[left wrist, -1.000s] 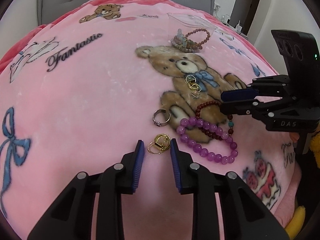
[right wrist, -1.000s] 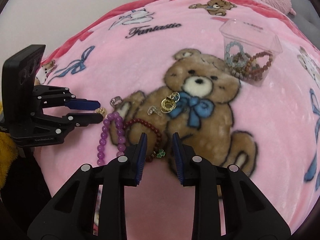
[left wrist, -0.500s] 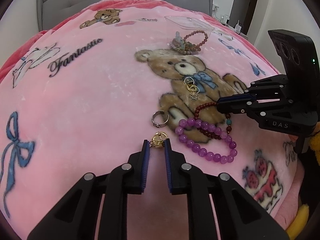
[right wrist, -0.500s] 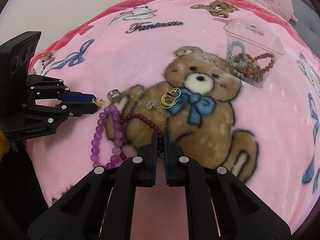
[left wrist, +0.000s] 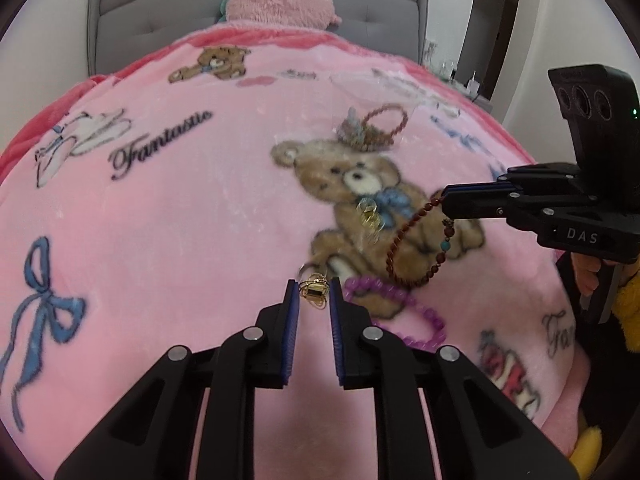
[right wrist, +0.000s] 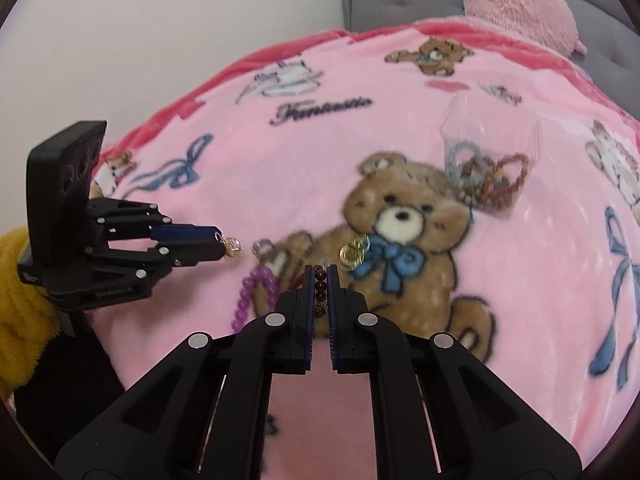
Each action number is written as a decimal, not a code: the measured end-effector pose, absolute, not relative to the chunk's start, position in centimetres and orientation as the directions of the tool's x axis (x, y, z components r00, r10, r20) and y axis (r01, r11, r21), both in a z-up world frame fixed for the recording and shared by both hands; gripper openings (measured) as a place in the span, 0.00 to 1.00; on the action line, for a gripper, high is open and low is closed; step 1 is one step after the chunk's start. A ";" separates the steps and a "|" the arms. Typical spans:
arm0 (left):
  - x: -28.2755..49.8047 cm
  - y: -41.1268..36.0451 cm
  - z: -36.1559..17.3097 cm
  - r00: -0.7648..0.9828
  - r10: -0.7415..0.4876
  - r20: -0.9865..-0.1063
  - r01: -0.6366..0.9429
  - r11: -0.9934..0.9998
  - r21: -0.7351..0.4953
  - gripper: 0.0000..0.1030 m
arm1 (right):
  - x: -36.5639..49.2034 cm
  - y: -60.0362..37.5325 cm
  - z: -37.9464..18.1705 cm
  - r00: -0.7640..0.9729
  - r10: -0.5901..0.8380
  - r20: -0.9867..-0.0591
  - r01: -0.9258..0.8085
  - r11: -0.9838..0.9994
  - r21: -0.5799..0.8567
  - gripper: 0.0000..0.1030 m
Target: Organize jewelry
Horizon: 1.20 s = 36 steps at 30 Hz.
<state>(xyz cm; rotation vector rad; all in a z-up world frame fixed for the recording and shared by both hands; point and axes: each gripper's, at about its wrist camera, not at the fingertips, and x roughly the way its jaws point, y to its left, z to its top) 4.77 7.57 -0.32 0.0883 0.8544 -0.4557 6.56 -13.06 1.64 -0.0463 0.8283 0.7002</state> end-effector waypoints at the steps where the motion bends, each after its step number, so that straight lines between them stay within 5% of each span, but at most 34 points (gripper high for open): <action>1: 4.7 7.4 -0.1 0.572 -0.358 -0.738 0.425 0.899 -0.107 0.15 | 6.6 -13.2 2.0 0.472 0.558 -0.682 -0.586 0.777 0.230 0.06; 36: 13.0 -1.9 9.6 0.647 -0.522 -0.556 0.548 0.825 -0.137 0.15 | 13.6 -20.2 12.6 0.706 0.506 -0.495 -0.468 0.858 0.210 0.06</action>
